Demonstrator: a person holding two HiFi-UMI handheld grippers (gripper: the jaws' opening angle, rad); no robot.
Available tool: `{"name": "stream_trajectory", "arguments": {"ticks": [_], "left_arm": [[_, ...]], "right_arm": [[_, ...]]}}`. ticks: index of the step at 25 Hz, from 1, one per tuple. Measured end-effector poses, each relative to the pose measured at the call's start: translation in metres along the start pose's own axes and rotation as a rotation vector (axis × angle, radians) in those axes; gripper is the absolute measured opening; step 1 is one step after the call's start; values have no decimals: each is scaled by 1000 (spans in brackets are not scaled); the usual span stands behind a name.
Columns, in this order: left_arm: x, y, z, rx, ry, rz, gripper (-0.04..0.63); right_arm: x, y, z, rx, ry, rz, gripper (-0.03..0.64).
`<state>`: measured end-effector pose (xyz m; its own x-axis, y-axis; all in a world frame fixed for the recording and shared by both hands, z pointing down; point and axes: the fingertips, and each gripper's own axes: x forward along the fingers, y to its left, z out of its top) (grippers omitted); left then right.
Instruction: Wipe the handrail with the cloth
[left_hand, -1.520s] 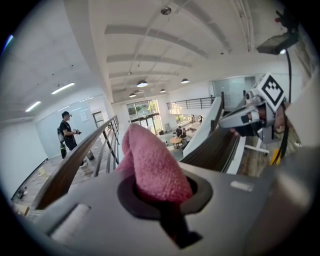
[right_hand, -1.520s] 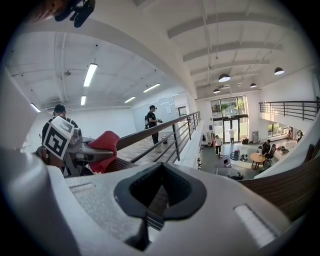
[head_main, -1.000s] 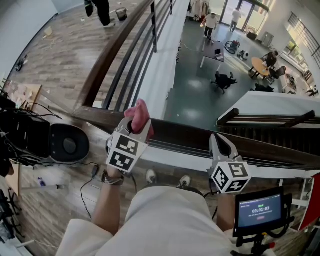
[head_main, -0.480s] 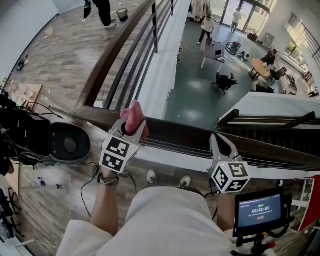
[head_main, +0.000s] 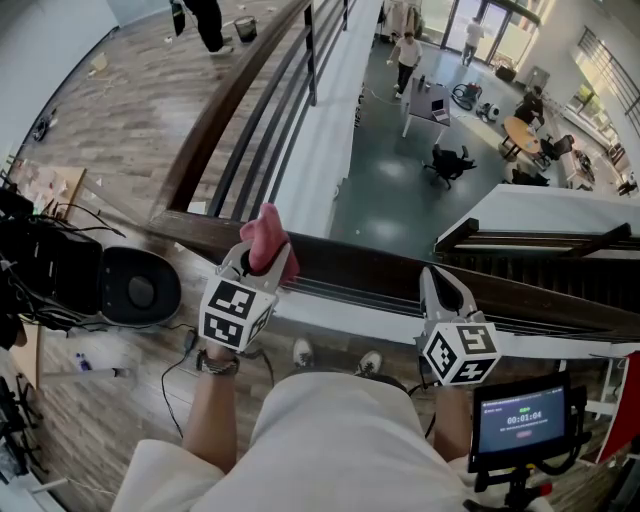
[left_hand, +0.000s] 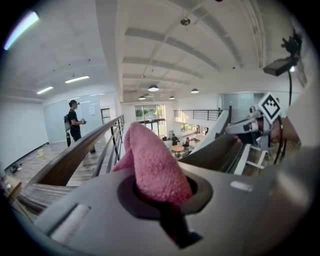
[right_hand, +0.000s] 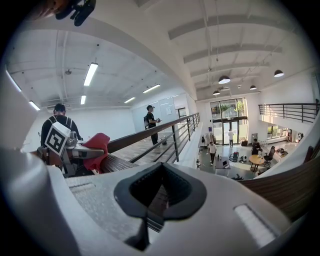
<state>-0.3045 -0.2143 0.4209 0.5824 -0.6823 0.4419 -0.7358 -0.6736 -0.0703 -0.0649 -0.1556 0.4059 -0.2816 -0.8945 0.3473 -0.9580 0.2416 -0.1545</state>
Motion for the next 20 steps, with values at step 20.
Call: {"name": "stream_trajectory", "arguments": {"ticks": [20], "left_arm": [[-13,-10,-1,-40,-69,46,34]], "right_arm": [[0,11,7,-2,-24,29,3]]}}
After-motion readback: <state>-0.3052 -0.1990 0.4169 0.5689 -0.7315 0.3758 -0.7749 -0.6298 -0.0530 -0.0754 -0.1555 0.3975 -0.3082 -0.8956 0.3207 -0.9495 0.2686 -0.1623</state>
